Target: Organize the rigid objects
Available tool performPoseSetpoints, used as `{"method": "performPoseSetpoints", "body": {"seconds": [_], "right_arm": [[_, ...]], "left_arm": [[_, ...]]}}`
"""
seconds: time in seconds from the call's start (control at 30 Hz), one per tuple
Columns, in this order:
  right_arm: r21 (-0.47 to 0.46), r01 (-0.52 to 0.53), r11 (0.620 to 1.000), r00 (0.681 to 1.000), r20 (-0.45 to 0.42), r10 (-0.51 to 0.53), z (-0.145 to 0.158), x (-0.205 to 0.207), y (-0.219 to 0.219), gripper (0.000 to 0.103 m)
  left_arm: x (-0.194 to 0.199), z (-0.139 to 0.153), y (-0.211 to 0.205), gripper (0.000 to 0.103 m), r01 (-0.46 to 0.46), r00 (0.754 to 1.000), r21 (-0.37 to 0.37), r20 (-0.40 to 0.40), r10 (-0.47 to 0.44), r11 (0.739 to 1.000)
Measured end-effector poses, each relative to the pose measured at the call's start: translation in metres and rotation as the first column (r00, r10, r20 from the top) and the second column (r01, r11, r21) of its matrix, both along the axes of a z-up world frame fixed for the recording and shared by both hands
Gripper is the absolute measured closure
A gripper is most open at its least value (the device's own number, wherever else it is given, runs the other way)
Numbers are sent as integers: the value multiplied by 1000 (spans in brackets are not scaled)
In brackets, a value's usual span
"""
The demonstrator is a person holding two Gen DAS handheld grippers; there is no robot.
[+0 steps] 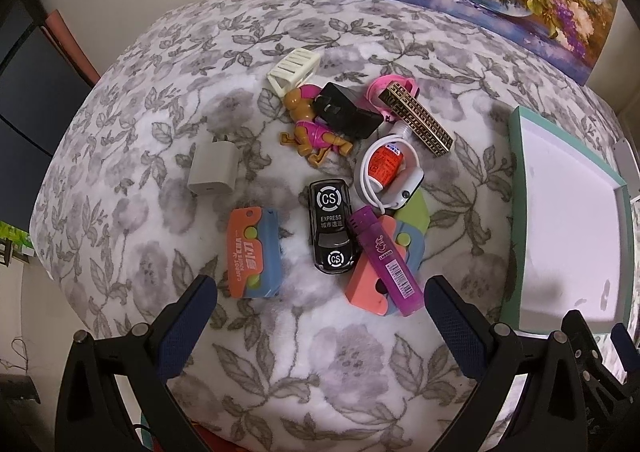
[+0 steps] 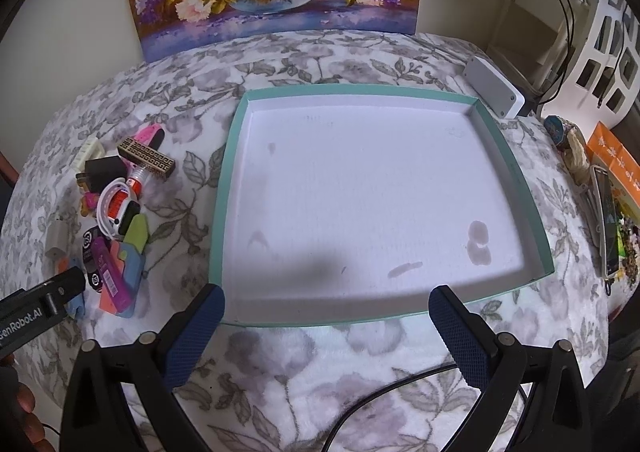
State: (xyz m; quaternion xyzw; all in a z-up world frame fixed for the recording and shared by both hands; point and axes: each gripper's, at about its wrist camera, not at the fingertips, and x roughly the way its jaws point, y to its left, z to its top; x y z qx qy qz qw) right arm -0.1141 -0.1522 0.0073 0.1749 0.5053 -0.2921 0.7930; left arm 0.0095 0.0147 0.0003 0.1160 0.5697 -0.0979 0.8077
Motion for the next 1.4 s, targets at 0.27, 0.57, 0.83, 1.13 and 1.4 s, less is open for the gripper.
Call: {"method": "performPoseSetpoints", "body": {"seconds": [0.27, 0.57, 0.83, 1.13, 1.4], "right_arm": [[-12, -13, 1000, 1000, -18, 13, -2, 3, 3, 0], [-18, -26, 1000, 999, -29, 25, -4, 6, 6, 0], [19, -46, 999, 995, 84, 44, 11, 13, 13, 0], [108, -233, 966, 967, 126, 220, 3, 71, 65, 0], [172, -289, 942, 956, 107, 274, -18, 99, 83, 1]], "left_arm": [[3, 1, 6, 0, -15, 1000, -21, -3, 15, 1000], [6, 1, 11, 0, -30, 1000, -37, -9, 30, 999], [20, 8, 40, 0, -119, 992, -87, 20, 121, 989], [46, -19, 93, 2, -288, 957, -144, -80, 279, 947], [54, -37, 102, 18, -309, 947, -158, -139, 289, 938]]}}
